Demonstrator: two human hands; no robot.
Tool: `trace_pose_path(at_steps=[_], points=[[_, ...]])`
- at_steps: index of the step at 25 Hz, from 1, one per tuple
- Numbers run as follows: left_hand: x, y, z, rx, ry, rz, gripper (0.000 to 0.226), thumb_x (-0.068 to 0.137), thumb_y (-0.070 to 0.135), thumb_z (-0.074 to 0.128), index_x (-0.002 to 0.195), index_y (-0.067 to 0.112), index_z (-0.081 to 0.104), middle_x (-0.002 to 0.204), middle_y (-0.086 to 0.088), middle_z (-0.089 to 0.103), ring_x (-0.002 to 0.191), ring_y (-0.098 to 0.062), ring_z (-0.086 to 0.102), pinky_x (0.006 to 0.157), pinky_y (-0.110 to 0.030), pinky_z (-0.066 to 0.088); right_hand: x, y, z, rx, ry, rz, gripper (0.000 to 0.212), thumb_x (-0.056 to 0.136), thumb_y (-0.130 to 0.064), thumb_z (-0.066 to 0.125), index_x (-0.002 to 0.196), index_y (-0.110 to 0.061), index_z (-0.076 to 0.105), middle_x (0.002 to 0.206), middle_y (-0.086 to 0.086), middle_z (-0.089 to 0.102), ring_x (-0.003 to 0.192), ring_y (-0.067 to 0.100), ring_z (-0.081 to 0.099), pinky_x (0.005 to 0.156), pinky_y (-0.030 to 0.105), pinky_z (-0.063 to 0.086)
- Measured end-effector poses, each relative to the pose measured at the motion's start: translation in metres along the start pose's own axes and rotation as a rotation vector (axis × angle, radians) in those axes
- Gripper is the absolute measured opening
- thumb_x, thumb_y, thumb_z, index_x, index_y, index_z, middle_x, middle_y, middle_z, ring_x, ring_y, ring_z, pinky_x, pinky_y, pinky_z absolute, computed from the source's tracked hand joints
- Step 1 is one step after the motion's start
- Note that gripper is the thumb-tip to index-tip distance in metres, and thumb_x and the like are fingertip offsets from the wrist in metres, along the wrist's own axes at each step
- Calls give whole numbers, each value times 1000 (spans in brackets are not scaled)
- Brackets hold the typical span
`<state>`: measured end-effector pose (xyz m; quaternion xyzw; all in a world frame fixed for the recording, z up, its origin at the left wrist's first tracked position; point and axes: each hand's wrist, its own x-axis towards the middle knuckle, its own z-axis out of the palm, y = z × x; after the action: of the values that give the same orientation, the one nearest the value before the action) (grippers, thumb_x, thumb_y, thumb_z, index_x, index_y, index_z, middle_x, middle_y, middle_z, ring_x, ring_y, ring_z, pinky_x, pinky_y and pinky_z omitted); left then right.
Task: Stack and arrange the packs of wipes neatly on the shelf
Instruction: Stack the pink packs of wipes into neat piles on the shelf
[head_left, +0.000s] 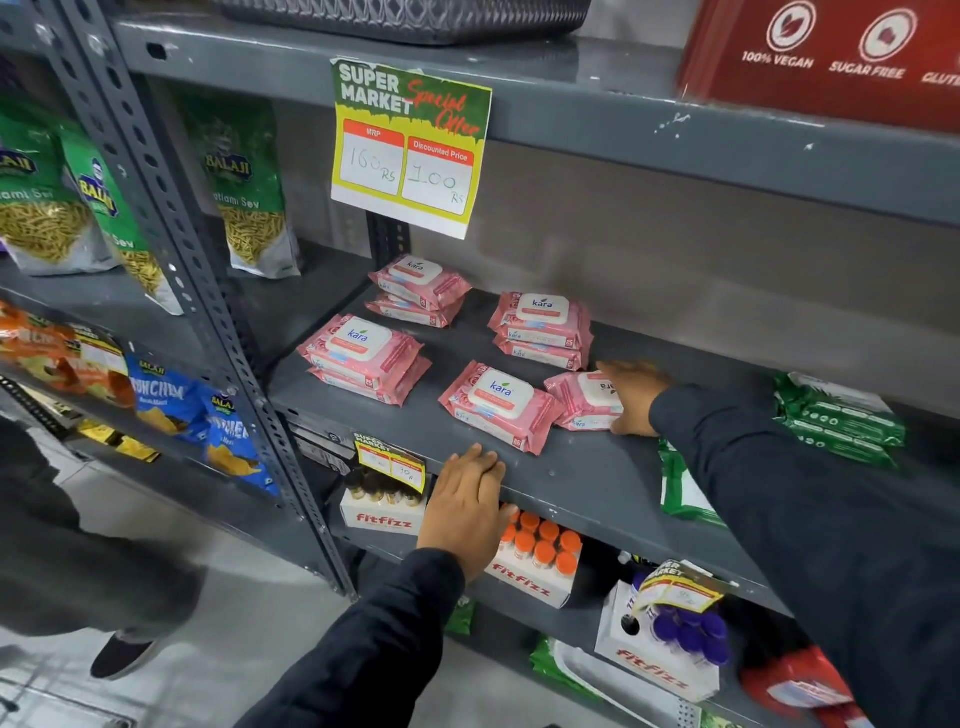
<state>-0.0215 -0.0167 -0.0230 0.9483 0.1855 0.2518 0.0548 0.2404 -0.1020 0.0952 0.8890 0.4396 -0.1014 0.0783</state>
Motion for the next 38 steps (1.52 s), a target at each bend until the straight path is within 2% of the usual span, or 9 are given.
trace_pose_path(at_steps=[6, 11, 17, 21, 24, 30, 38], points=[[1, 1, -4, 14, -30, -23, 50, 78, 30, 73, 117, 3, 59, 121, -13, 62, 121, -32, 51, 107, -45, 27, 2, 7, 3, 37, 46, 3, 102, 66, -43, 78, 148, -15, 23, 151, 11, 37, 134, 32, 38, 110, 40, 33], [1, 1, -4, 17, -31, -14, 49, 78, 30, 74, 116, 2, 59, 121, -14, 61, 121, -33, 52, 106, -46, 31, -8, 6, -3, 54, 179, 46, 97, 63, -49, 77, 143, -18, 31, 138, 13, 42, 121, 37, 48, 102, 43, 37], [0, 1, -2, 15, -6, -12, 48, 77, 30, 74, 114, 3, 60, 120, -14, 62, 120, -33, 52, 106, -45, 29, -17, 3, -22, -49, 322, 154, 87, 60, -46, 76, 135, -23, 39, 131, 10, 47, 120, 32, 44, 98, 44, 36], [1, 1, -1, 12, -2, -10, 47, 78, 30, 74, 114, 3, 60, 119, -13, 62, 120, -32, 52, 107, -44, 27, -21, -2, -30, 42, 456, 231, 86, 52, -51, 77, 128, -22, 47, 123, 12, 48, 114, 35, 45, 92, 45, 35], [1, 1, 0, 4, -8, -16, 46, 80, 30, 72, 115, 4, 59, 120, -13, 62, 121, -32, 51, 107, -45, 26, -22, -9, -33, 181, 533, 230, 89, 51, -51, 76, 130, -26, 45, 125, 11, 46, 115, 35, 43, 93, 46, 35], [0, -1, 4, 2, 9, -7, 46, 80, 30, 70, 116, 3, 58, 121, -14, 61, 122, -33, 50, 108, -46, 26, -20, -56, -32, 432, 488, 23, 92, 48, -63, 69, 130, -33, 40, 131, 5, 45, 119, 29, 45, 98, 45, 40], [0, -2, 2, -16, 16, 40, 46, 80, 27, 71, 114, 0, 59, 119, -16, 61, 121, -35, 51, 106, -51, 34, -1, -108, -15, 401, 368, -117, 86, 59, -49, 74, 134, -25, 40, 134, 7, 45, 120, 30, 47, 96, 42, 43]])
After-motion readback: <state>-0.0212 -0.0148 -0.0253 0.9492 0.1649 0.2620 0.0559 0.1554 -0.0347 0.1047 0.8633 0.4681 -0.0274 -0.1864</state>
